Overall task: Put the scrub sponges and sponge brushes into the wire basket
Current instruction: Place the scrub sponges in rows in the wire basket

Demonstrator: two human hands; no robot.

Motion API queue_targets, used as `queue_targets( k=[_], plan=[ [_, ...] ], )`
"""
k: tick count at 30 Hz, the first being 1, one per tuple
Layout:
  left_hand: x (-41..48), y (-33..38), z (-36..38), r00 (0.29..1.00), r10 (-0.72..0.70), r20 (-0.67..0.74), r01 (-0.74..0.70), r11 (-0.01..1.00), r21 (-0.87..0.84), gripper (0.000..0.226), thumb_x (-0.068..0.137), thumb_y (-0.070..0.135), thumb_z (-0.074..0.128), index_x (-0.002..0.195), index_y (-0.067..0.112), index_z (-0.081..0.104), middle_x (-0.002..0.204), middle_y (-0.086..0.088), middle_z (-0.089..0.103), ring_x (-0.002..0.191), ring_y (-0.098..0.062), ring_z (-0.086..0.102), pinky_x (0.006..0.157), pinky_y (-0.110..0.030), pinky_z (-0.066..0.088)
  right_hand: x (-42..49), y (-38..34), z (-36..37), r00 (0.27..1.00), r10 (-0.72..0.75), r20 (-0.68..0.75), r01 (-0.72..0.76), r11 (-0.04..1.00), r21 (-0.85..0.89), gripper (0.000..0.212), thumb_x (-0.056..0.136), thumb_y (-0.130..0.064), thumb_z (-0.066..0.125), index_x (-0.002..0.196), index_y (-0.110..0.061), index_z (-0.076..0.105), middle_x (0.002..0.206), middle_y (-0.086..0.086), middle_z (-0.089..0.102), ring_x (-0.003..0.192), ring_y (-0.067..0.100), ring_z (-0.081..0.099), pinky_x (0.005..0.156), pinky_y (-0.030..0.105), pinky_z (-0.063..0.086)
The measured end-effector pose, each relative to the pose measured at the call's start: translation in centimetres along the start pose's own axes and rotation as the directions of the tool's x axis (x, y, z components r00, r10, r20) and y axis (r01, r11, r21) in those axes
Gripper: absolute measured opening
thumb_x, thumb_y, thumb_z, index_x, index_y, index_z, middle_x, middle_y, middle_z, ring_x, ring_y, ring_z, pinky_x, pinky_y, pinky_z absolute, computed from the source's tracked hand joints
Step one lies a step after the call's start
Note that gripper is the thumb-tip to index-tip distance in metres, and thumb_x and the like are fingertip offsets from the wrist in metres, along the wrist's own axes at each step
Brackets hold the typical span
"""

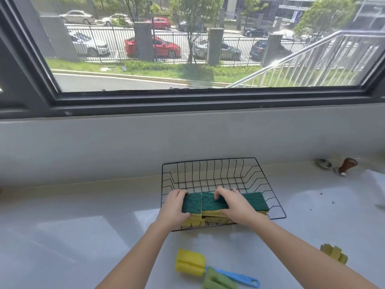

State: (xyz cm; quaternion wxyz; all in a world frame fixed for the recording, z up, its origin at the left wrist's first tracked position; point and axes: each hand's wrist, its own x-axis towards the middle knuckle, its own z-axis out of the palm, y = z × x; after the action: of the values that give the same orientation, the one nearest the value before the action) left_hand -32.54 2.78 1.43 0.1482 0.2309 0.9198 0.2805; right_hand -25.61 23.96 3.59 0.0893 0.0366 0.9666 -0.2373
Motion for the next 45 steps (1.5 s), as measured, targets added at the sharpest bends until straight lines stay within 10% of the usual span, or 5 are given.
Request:
queue_targets(
  k=[22,26,34,41,45],
  plan=[
    [-1.3,-0.8,3.2,0.995,-0.004,-0.103,0.015,0.994,0.112,0.064,0.077,0.036,0.064,0.133,0.026,0.035,0.134,0.005,0.042,0.123,-0.019,0.037,0.097,-0.033,0.042,-0.2,1.4,0.2,0.989,-0.086,0.122,0.098,0.99,-0.101,0.032,0.078,-0.005,0.064,0.092,-0.029,0.049,0.105,-0.009,0.058,0.105,0.015,0.053,0.12,0.05,0.01],
    [-2.3,-0.8,3.2,0.996,0.002,-0.085,0.009,0.992,0.129,0.076,0.078,0.04,0.062,0.143,0.024,0.024,0.15,0.002,0.027,0.137,-0.02,0.026,0.112,-0.036,0.03,-0.9,1.3,0.2,0.988,-0.086,0.124,0.096,0.992,-0.076,0.03,0.077,-0.012,0.064,0.095,-0.032,0.048,0.128,-0.006,0.054,0.136,0.017,0.034,0.12,0.053,0.007],
    [-4.9,1.4,1.6,0.994,-0.046,-0.102,0.045,0.999,-0.013,0.081,0.085,0.037,0.058,0.148,0.017,0.012,0.159,-0.003,0.01,0.146,-0.02,0.008,0.12,-0.04,0.018,-4.8,0.9,0.3,0.981,-0.118,-0.153,0.132,0.987,0.089,0.029,0.085,-0.021,0.063,0.112,-0.027,0.057,0.133,-0.005,0.054,0.131,0.011,0.041,0.112,0.039,0.03],
    [-11.9,5.2,3.8,0.956,0.106,-0.273,-0.165,0.966,-0.2,0.038,0.083,0.015,0.057,0.119,0.021,0.051,0.127,0.009,0.046,0.123,-0.006,0.036,0.105,-0.018,0.026,-11.4,0.8,3.2,0.98,-0.097,-0.175,0.135,0.967,0.216,0.023,0.087,-0.014,0.059,0.107,-0.026,0.06,0.108,-0.019,0.059,0.106,0.0,0.052,0.093,0.017,0.039],
    [-16.4,6.9,7.8,0.992,-0.046,-0.114,-0.009,0.9,-0.435,0.021,0.082,0.01,0.055,0.093,0.027,0.058,0.098,0.013,0.059,0.096,-0.003,0.053,0.085,-0.017,0.04,-14.1,2.4,5.6,0.998,-0.025,-0.057,0.038,0.973,0.229,0.02,0.091,-0.02,0.056,0.106,-0.031,0.059,0.109,-0.019,0.061,0.105,0.001,0.054,0.091,0.027,0.045]
  ],
)
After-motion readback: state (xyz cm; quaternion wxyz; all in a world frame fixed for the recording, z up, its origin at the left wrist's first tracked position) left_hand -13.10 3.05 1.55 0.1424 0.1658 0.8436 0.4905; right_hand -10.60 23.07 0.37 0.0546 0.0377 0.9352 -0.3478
